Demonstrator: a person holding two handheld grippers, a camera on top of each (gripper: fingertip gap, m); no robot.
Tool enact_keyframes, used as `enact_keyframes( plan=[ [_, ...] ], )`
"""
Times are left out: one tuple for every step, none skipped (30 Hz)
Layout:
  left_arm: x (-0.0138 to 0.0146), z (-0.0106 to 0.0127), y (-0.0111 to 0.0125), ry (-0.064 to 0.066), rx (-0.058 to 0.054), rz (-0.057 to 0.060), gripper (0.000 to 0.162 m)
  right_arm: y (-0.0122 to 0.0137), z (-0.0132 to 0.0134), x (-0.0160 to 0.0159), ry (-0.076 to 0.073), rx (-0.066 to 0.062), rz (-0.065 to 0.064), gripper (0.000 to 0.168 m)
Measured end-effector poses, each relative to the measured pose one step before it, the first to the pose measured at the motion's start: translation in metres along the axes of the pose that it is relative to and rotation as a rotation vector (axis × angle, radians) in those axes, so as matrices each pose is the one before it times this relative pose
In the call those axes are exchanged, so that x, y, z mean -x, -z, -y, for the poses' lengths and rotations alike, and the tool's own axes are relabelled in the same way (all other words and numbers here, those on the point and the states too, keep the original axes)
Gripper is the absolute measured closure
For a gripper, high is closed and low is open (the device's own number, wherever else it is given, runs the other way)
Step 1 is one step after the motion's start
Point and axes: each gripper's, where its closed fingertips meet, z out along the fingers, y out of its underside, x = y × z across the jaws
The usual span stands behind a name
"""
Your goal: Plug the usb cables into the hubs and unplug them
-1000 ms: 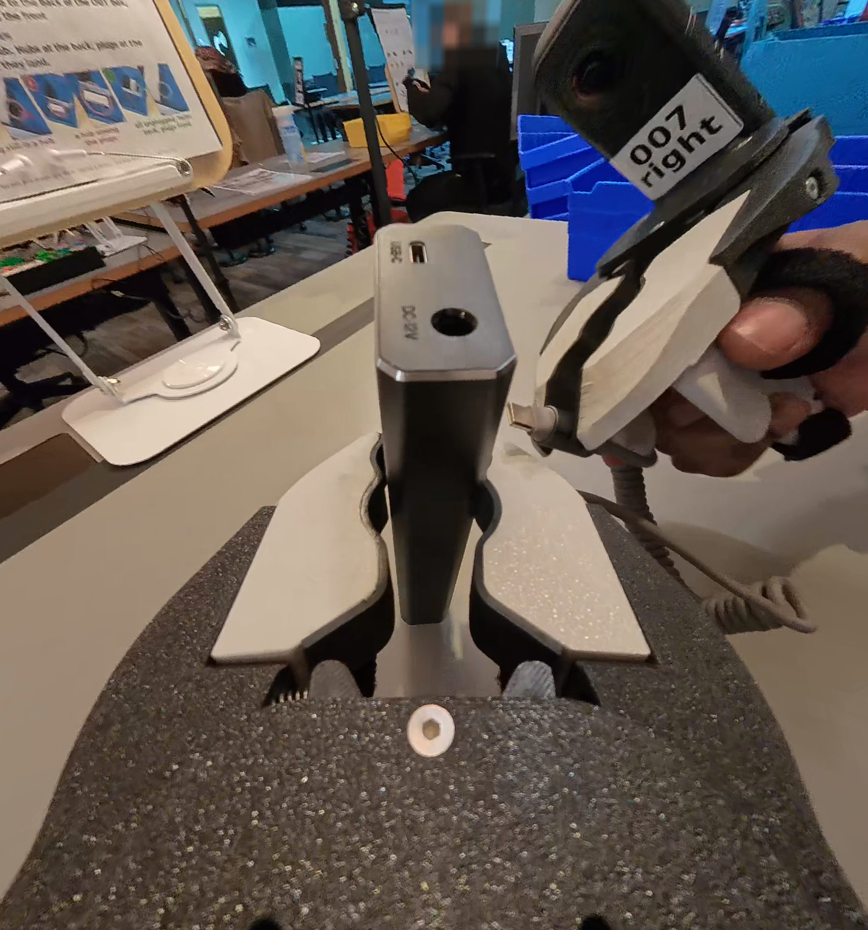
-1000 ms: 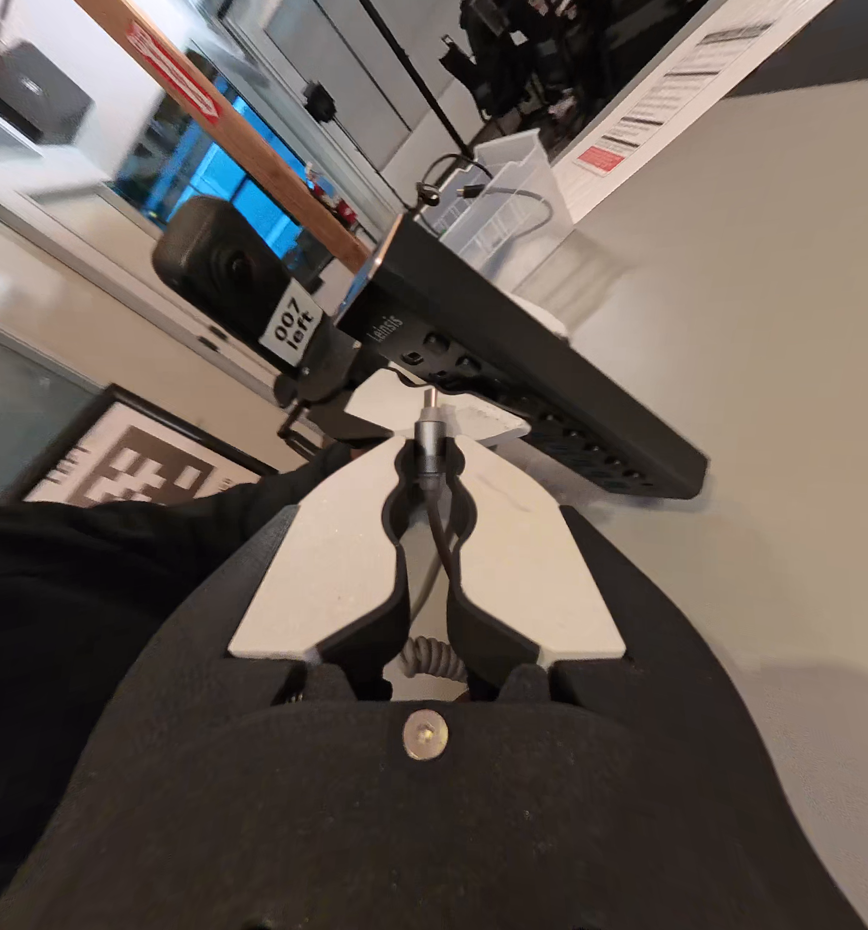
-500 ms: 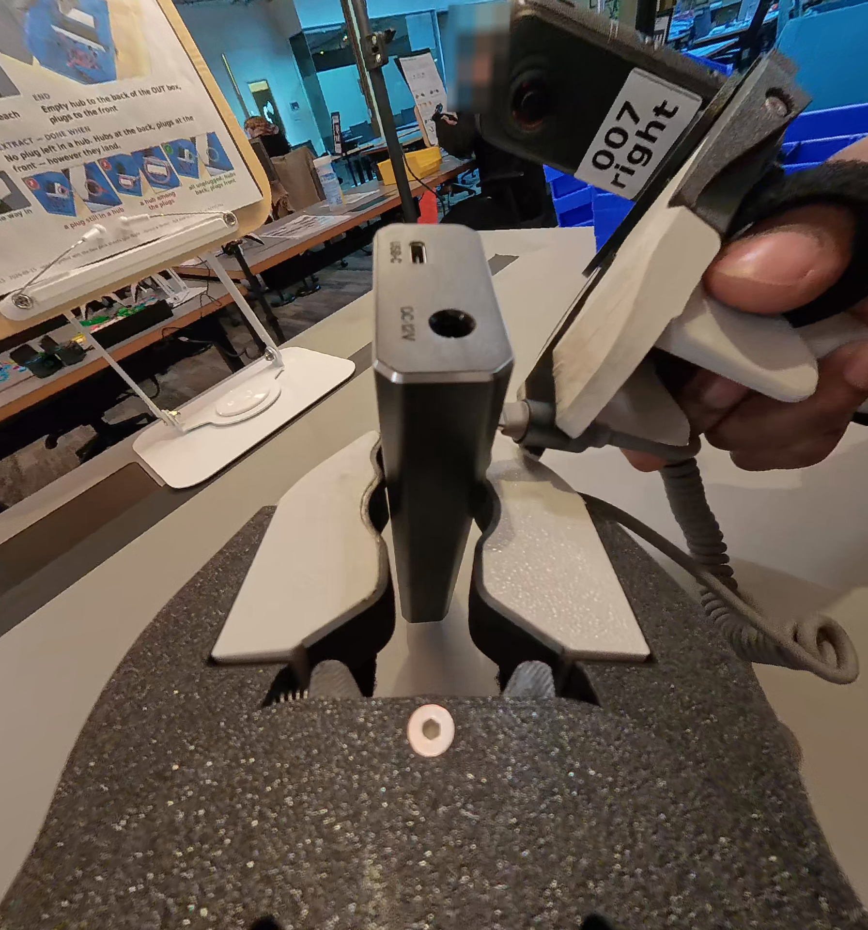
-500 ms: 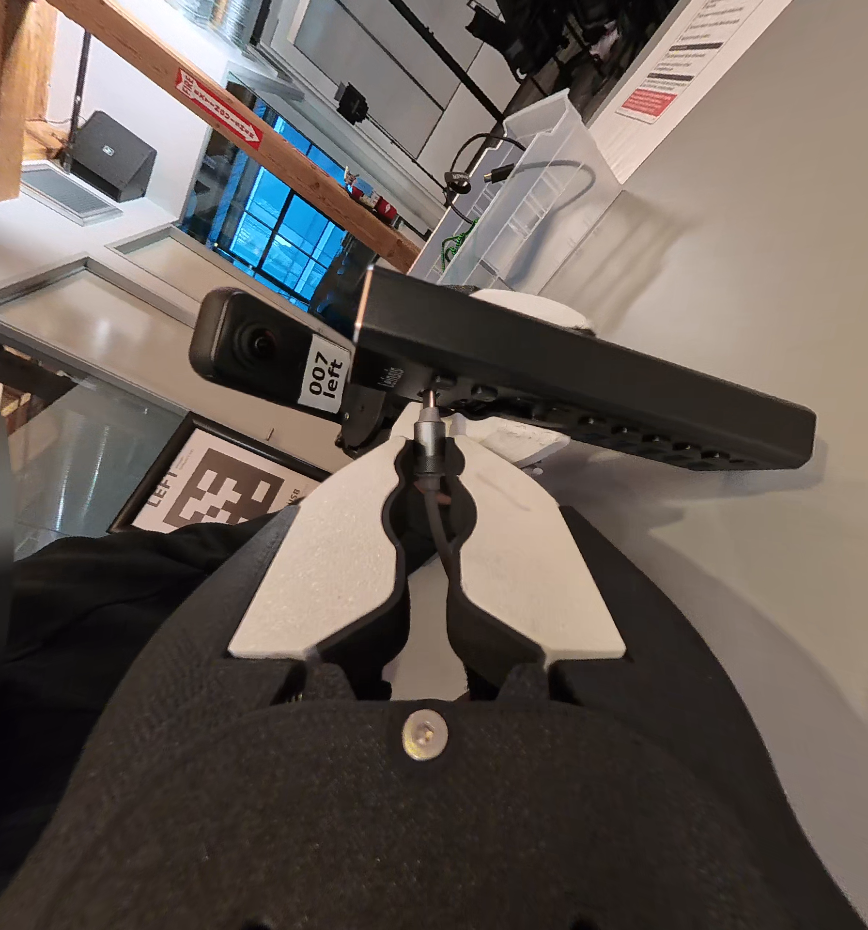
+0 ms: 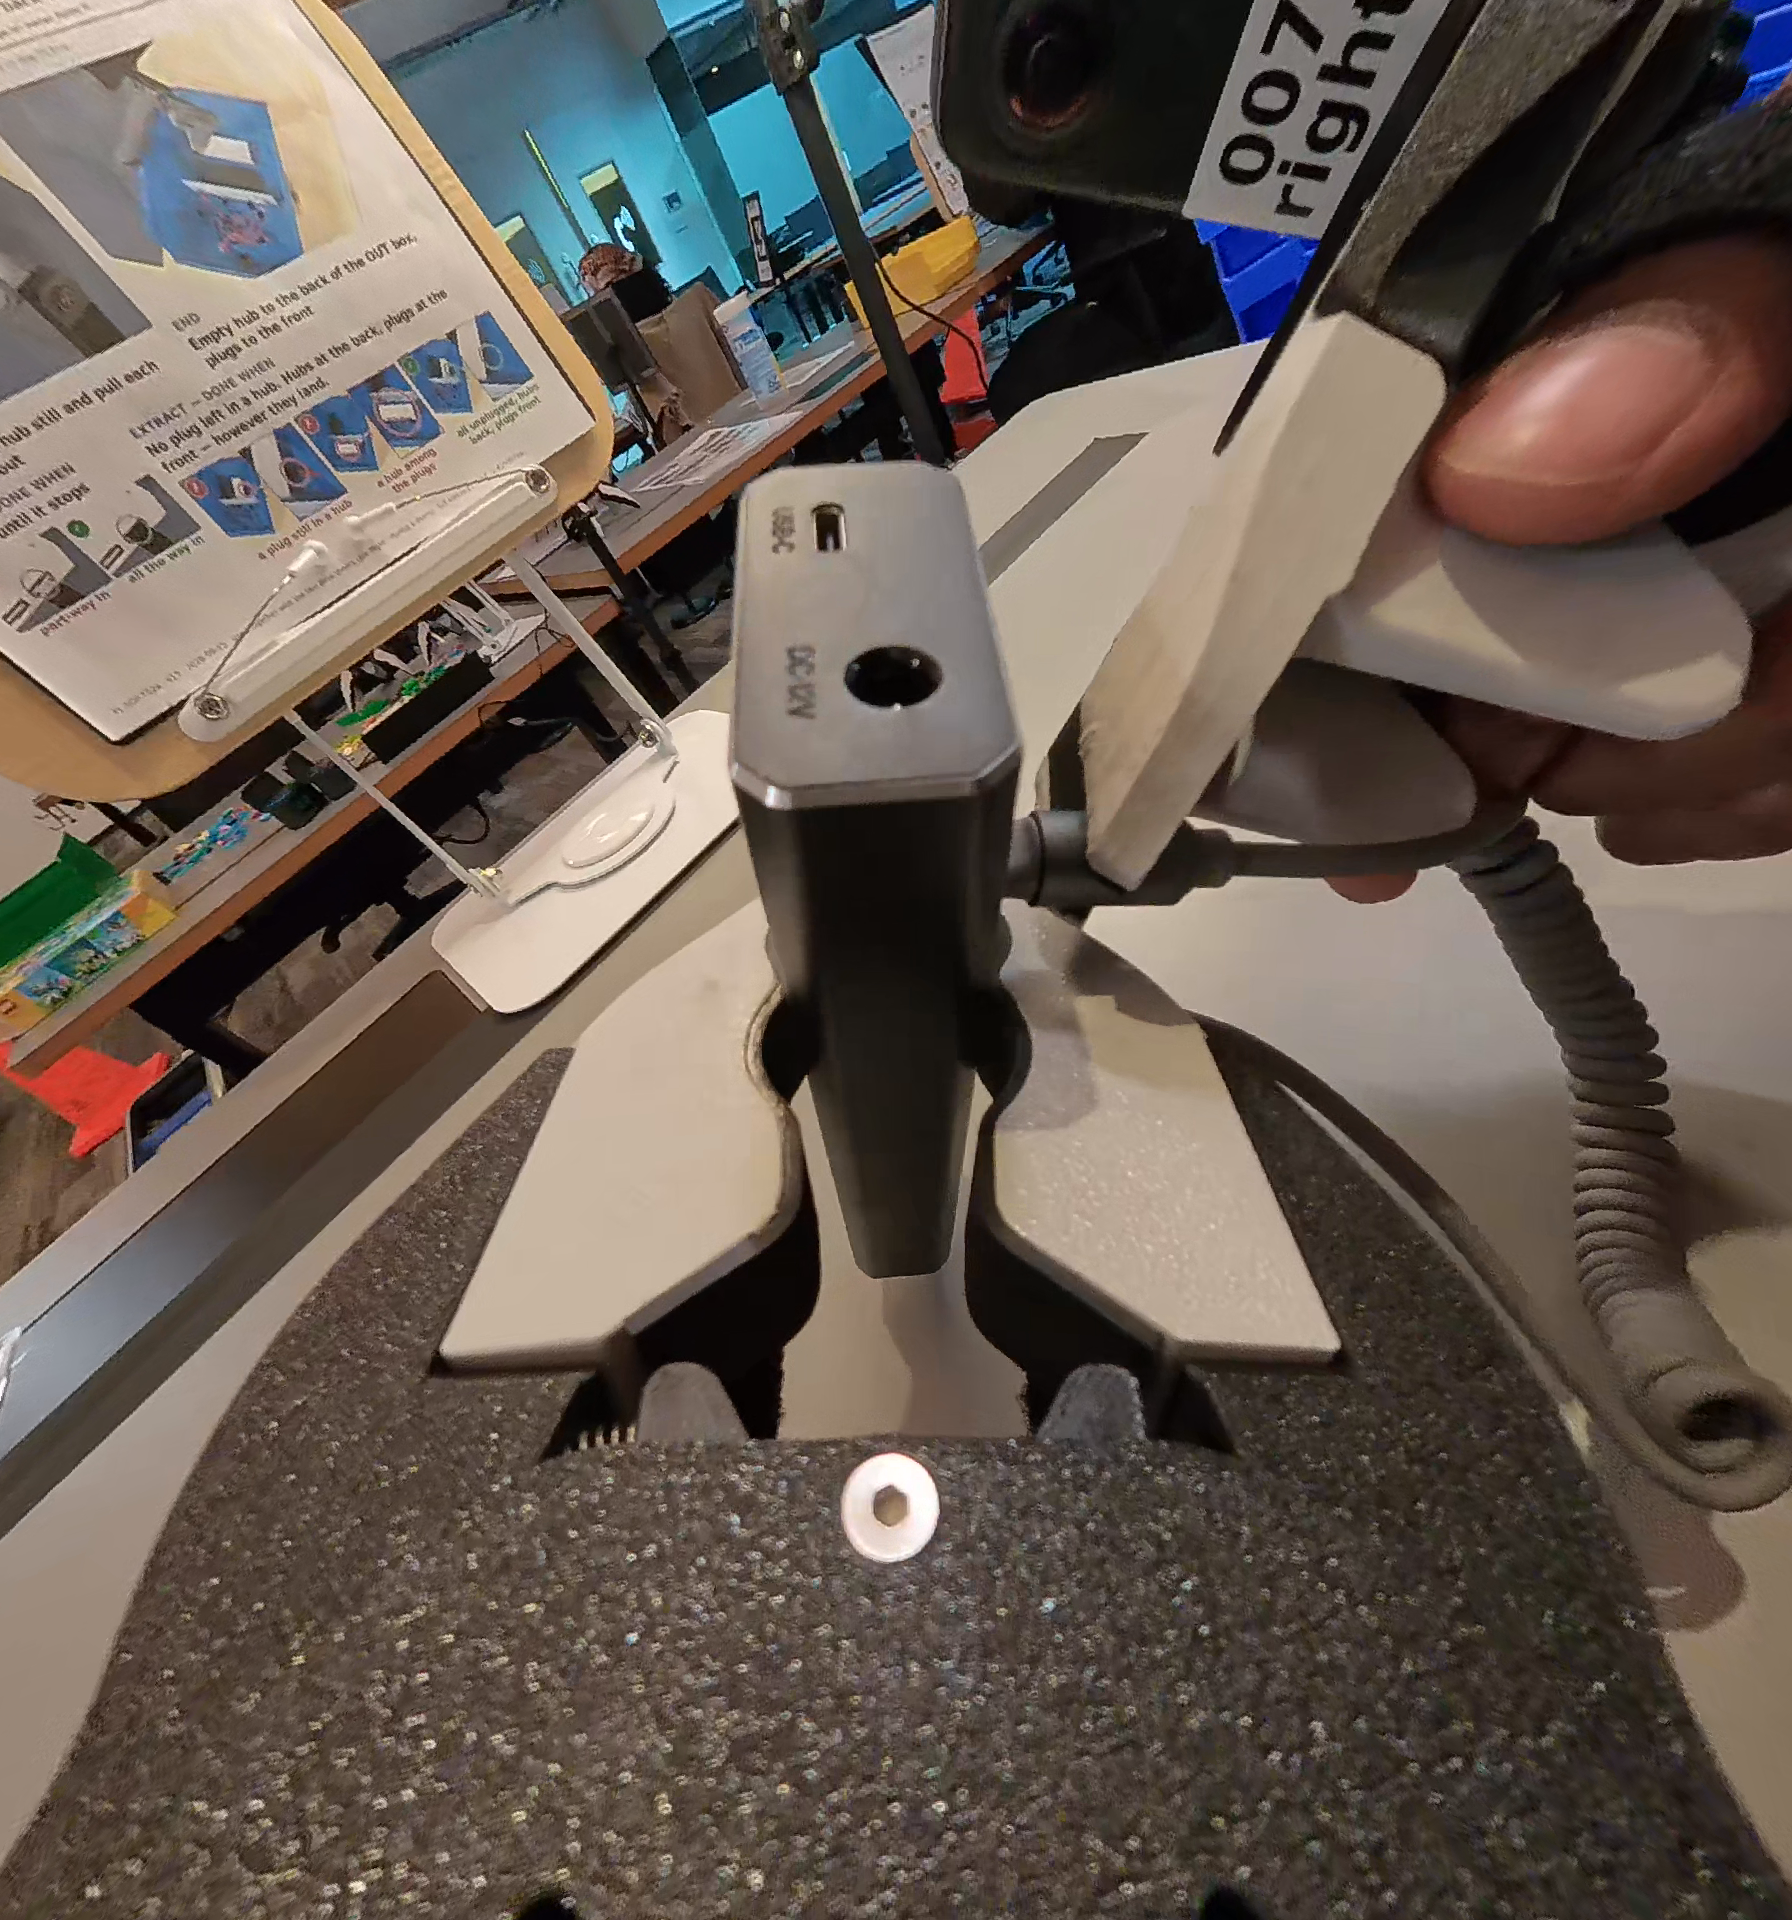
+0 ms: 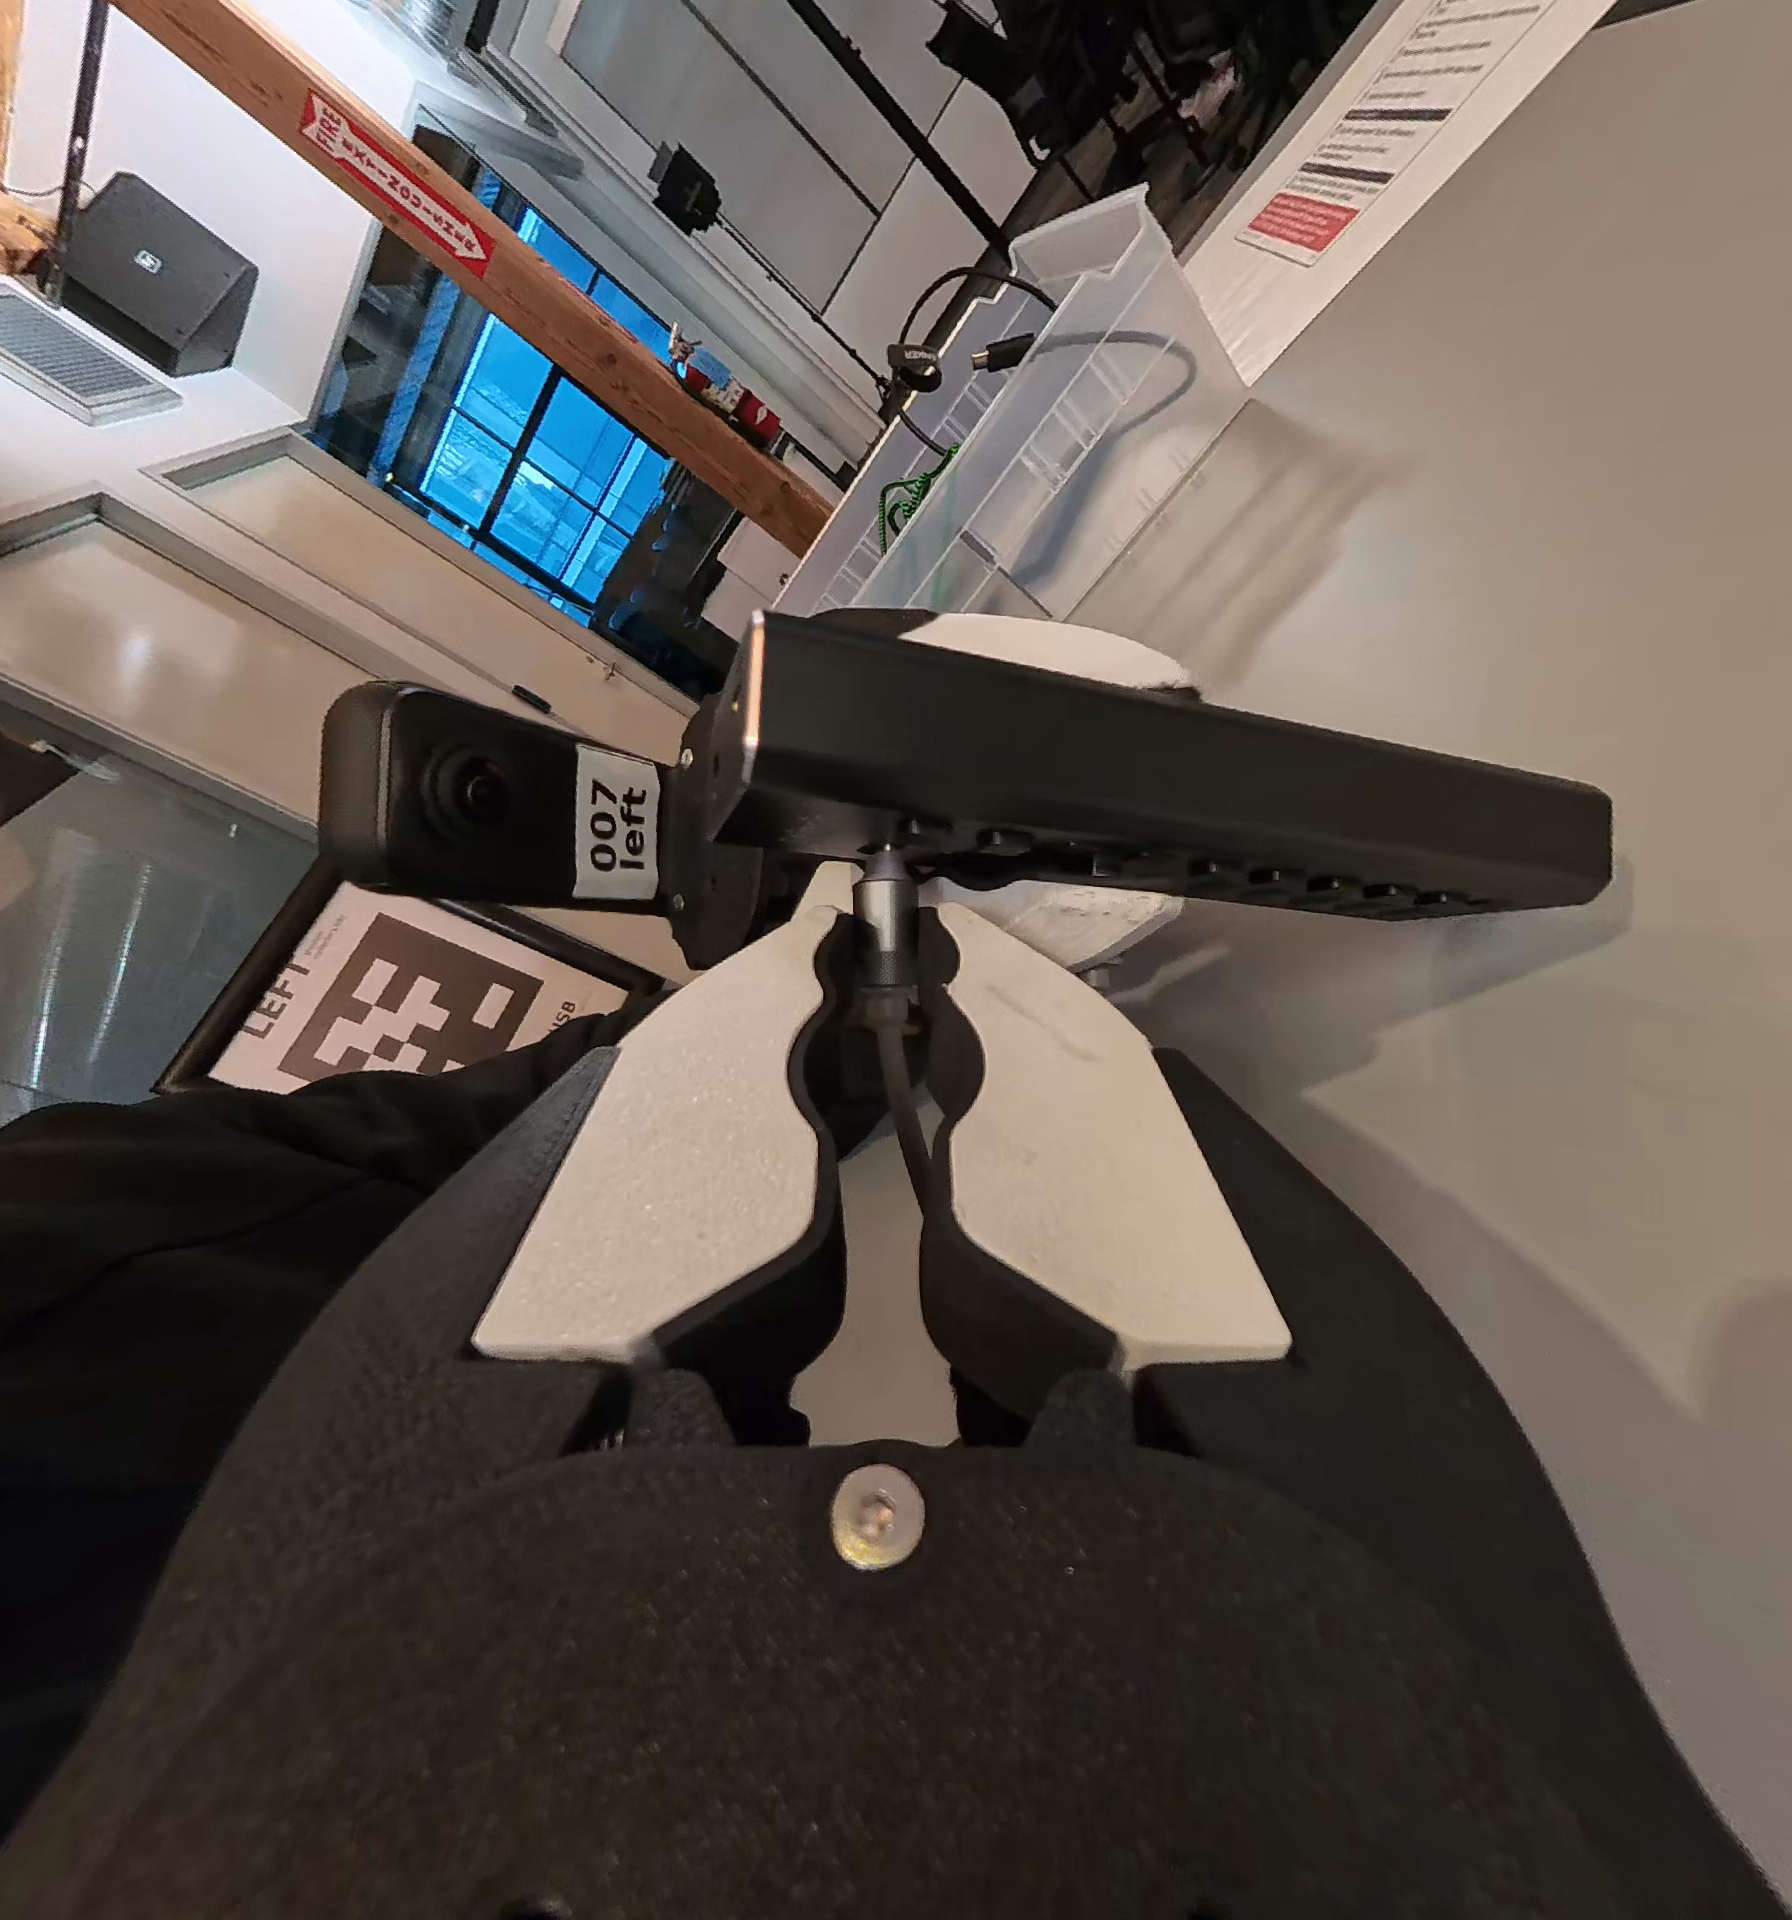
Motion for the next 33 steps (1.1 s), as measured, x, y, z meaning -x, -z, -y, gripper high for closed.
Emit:
enact_keyframes(
  plan=[
    [0.00025, 0.00110, 0.00072, -0.0087, -0.0001, 0.0049, 0.133, 0.00009, 0.00042, 0.00114, 0.0044, 0.0000, 0.0029, 0.160],
    [0.00030, 0.00155, 0.00090, -0.0150, -0.0022, 0.0056, 0.133, 0.00018, 0.00016, 0.00135, 0.0052, 0.0044, 0.0035, 0.160],
    [-0.00013, 0.00157, 0.00089, -0.0137, 0.0002, 0.0034, 0.133, 0.00032, -0.00009, 0.00156, 0.0063, 0.0077, 0.0049, 0.160],
    [-0.00010, 0.00122, 0.00046, -0.0094, 0.0015, 0.0030, 0.132, 0.00046, 0.00013, 0.00122, 0.0054, 0.0055, 0.0027, 0.160],
    [-0.00043, 0.00127, 0.00045, -0.0086, -0.0006, 0.0009, 0.132, 0.00052, 0.00002, 0.00110, 0.0069, 0.0063, 0.0026, 0.160],
    [-0.00108, 0.00099, 0.00032, -0.0129, -0.0004, -0.0023, 0.132, 0.00037, 0.00024, 0.00097, 0.0042, 0.0040, 0.0026, 0.160],
    [-0.00101, 0.00051, 0.00006, -0.0155, 0.0040, 0.0041, 0.132, 0.00020, 0.00027, 0.00081, 0.0036, 0.0023, 0.0027, 0.160],
    [-0.00197, 0.00106, 0.00045, -0.0128, -0.0025, -0.0086, 0.132, 0.00011, -0.00038, 0.00082, 0.0039, 0.0054, 0.0040, 0.160],
    [-0.00127, 0.00058, 0.00004, -0.0038, -0.0015, -0.0063, 0.132, 0.00004, -0.00046, 0.00079, 0.0036, 0.0045, 0.0043, 0.160],
    [0.00056, -0.00058, -0.00077, 0.0232, 0.0021, 0.0022, 0.132, -0.00012, 0.00055, -0.00028, 0.0094, -0.0051, -0.0067, 0.160],
    [0.00157, -0.00086, -0.00121, 0.0414, 0.0020, 0.0071, 0.132, -0.00006, 0.00158, -0.00126, 0.0205, -0.0123, -0.0154, 0.159],
    [0.00137, -0.00119, -0.00134, 0.0392, 0.0043, 0.0022, 0.132, -0.00020, 0.00182, -0.00147, 0.0237, -0.0097, -0.0164, 0.159],
    [0.00230, -0.00117, -0.00113, 0.0313, 0.0121, 0.0074, 0.132, 0.00023, 0.00249, -0.00175, 0.0261, -0.0100, -0.0164, 0.158],
    [0.00381, -0.00033, -0.00057, 0.0282, 0.0168, 0.0190, 0.132, 0.00128, 0.00384, -0.00150, 0.0346, -0.0191, -0.0197, 0.158],
    [0.00519, 0.00029, 0.00008, 0.0339, 0.0064, 0.0232, 0.132, 0.00228, 0.00356, -0.00056, 0.0425, -0.0167, -0.0204, 0.157],
    [0.00547, -0.00061, 0.00053, 0.0442, 0.0021, 0.0112, 0.132, 0.00250, 0.00240, -0.00008, 0.0388, -0.0036, -0.0187, 0.152],
    [0.00515, -0.00221, 0.00050, 0.0555, 0.0061, -0.0050, 0.132, 0.00243, 0.00173, -0.00011, 0.0368, 0.0050, -0.0166, 0.145],
    [0.00450, -0.00301, 0.00042, 0.0652, 0.0058, -0.0198, 0.132, 0.00256, 0.00180, -0.00053, 0.0389, 0.0041, -0.0171, 0.142],
    [0.00299, -0.00220, 0.00053, 0.0696, -0.0047, -0.0369, 0.132, 0.00275, 0.00193, -0.00166, 0.0433, 0.0033, -0.0195, 0.141],
    [0.00080, -0.00099, 0.00093, 0.0724, -0.0134, -0.0566, 0.132, 0.00249, 0.00123, -0.00384, 0.0443, 0.0077, -0.0267, 0.139],
    [-0.00065, -0.00030, 0.00076, 0.0760, -0.0143, -0.0670, 0.132, 0.00254, 0.00086, -0.00498, 0.0382, 0.0077, -0.0270, 0.138],
    [-0.00177, -0.00048, 0.00059, 0.0765, -0.0088, -0.0724, 0.132, 0.00245, 0.00090, -0.00543, 0.0281, 0.0048, -0.0226, 0.137],
    [-0.00160, 0.00019, 0.00053, 0.0715, -0.0126, -0.0629, 0.132, 0.00220, 0.00039, -0.00529, 0.0203, 0.0051, -0.0171, 0.136],
    [-0.00264, 0.00056, 0.00043, 0.0592, -0.0139, -0.0615, 0.133, 0.00196, -0.00052, -0.00476, 0.0123, 0.0098, -0.0116, 0.135],
    [-0.00518, -0.00039, 0.00001, 0.0465, -0.0024, -0.0726, 0.132, 0.00157, -0.00083, -0.00420, 0.0065, 0.0097, -0.0067, 0.134],
    [-0.00575, -0.00068, -0.00042, 0.0350, -0.0017, -0.0662, 0.132, 0.00132, -0.00102, -0.00348, 0.0030, 0.0089, -0.0028, 0.132],
    [-0.00664, -0.00159, -0.00115, 0.0257, 0.0054, -0.0649, 0.132, 0.00086, -0.00125, -0.00230, 0.0000, 0.0090, 0.0040, 0.131],
    [-0.00697, -0.00213, -0.00154, 0.0197, 0.0094, -0.0606, 0.132, 0.00018, -0.00173, -0.00007, -0.0012, 0.0092, 0.0174, 0.131],
    [-0.00645, -0.00171, -0.00216, 0.0151, 0.0027, -0.0494, 0.132, -0.00083, -0.00252, 0.00229, -0.0058, 0.0112, 0.0313, 0.131],
    [-0.00619, -0.00156, -0.00250, 0.0153, 0.0026, -0.0449, 0.132, -0.00175, -0.00369, 0.00329, -0.0104, 0.0154, 0.0346, 0.130],
    [-0.00530, -0.00098, -0.00250, 0.0149, -0.0018, -0.0361, 0.132, -0.00264, -0.00432, 0.00506, -0.0103, 0.0165, 0.0442, 0.129],
    [-0.00421, -0.00027, -0.00227, 0.0139, -0.0053, -0.0278, 0.132, -0.00303, -0.00429, 0.00663, -0.0114, 0.0147, 0.0522, 0.129],
    [-0.00326, 0.00048, -0.00172, 0.0131, -0.0103, -0.0207, 0.131, -0.00332, -0.00475, 0.00580, -0.0129, 0.0187, 0.0450, 0.128]
  ],
)
